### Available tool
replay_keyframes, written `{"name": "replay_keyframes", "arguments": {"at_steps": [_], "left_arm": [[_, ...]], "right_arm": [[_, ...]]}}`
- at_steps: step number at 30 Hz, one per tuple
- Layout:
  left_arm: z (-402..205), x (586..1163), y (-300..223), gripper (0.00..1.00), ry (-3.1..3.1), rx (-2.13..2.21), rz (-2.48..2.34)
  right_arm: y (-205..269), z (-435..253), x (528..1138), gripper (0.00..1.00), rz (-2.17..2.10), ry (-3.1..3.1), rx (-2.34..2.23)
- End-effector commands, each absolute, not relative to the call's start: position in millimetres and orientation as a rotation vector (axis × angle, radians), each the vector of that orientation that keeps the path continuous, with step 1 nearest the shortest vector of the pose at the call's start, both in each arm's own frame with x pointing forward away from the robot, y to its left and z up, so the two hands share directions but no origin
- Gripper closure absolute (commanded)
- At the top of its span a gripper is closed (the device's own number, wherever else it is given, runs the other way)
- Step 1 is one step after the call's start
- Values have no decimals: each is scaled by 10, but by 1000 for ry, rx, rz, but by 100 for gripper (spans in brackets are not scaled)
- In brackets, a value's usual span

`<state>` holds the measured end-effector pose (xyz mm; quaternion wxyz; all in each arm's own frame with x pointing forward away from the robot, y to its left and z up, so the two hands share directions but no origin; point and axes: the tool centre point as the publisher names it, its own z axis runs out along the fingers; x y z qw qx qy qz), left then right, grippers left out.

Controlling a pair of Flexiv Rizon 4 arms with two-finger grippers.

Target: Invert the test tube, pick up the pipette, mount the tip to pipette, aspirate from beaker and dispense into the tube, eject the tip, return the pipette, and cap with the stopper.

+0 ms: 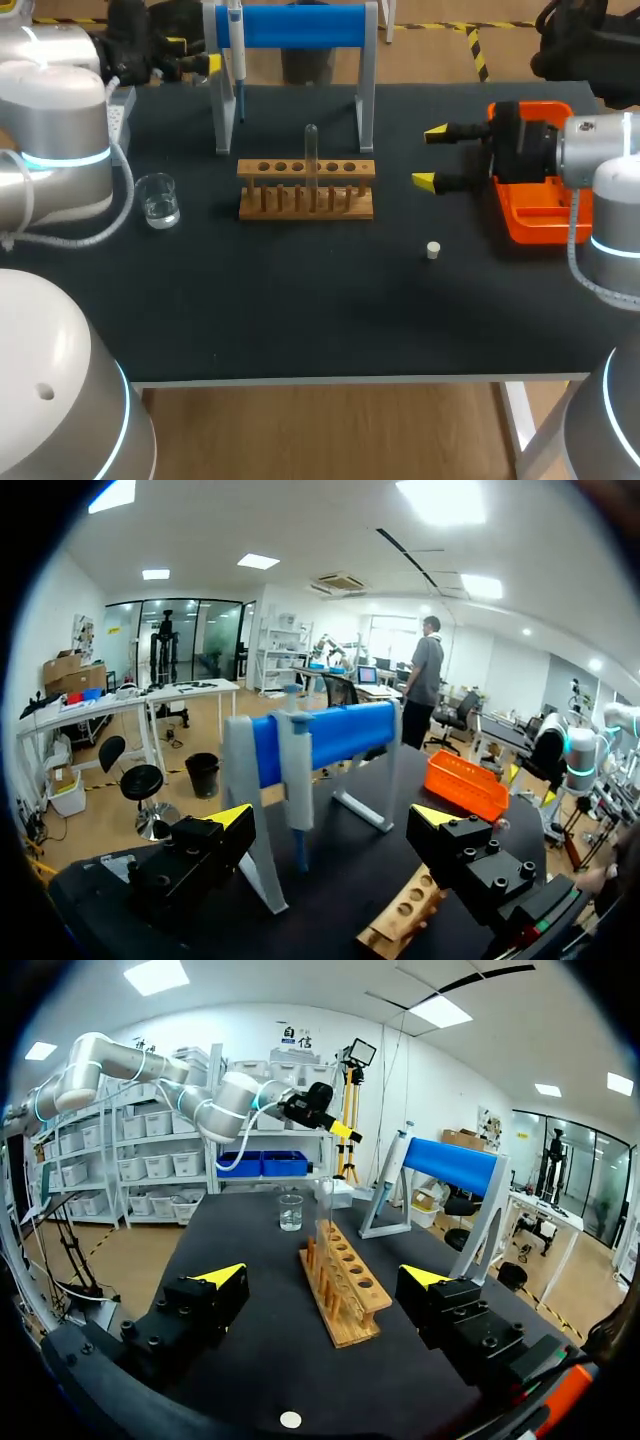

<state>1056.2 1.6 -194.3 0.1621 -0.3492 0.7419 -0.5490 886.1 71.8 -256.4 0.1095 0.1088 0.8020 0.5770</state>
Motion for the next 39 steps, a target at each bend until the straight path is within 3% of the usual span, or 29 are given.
{"name": "replay_keyframes", "arguments": {"at_steps": [1,19,39], "left_arm": [[-2063,10040,-71,0,2056,-961,-1605],[-2514,9057,-497,0,2056,-675,-1757],[-2540,9011,-515,0,2068,-698,-1696]], "right_arm": [[716,-2564,8855,0,1695,2358,320],[716,-2564,8855,0,1695,2358,320],[822,-2525,8879,0,1743,2372,238]]}}
